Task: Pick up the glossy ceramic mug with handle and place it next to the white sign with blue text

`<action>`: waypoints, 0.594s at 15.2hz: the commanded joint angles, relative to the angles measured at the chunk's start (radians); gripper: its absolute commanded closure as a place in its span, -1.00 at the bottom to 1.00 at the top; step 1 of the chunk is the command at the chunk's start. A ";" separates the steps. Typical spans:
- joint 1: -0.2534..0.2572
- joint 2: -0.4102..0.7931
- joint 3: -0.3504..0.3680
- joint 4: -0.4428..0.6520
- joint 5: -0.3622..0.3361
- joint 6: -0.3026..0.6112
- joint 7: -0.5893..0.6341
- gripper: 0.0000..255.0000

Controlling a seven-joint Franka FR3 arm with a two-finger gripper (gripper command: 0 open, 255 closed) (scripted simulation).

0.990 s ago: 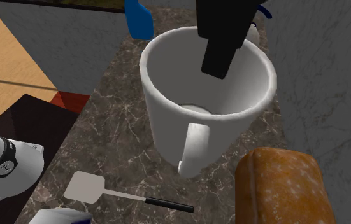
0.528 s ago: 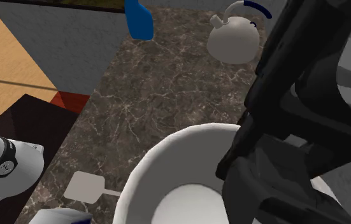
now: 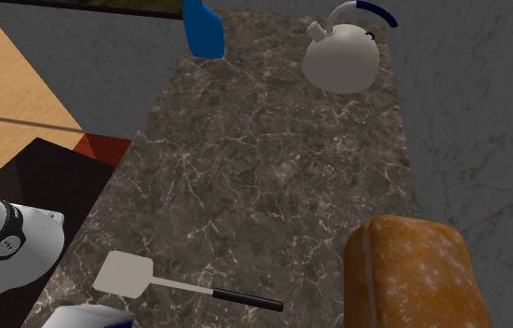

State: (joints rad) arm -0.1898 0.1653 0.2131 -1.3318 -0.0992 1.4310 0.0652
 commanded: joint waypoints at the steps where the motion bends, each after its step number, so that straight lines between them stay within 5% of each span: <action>1: -0.018 0.047 -0.015 0.062 -0.010 -0.013 -0.038 1.00; 5: -0.046 0.127 -0.038 0.175 -0.022 -0.042 -0.097 1.00; 9: -0.053 0.098 -0.038 0.077 -0.016 0.027 -0.094 1.00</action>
State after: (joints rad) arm -0.2413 0.2671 0.1750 -1.2373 -0.1165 1.4441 -0.0293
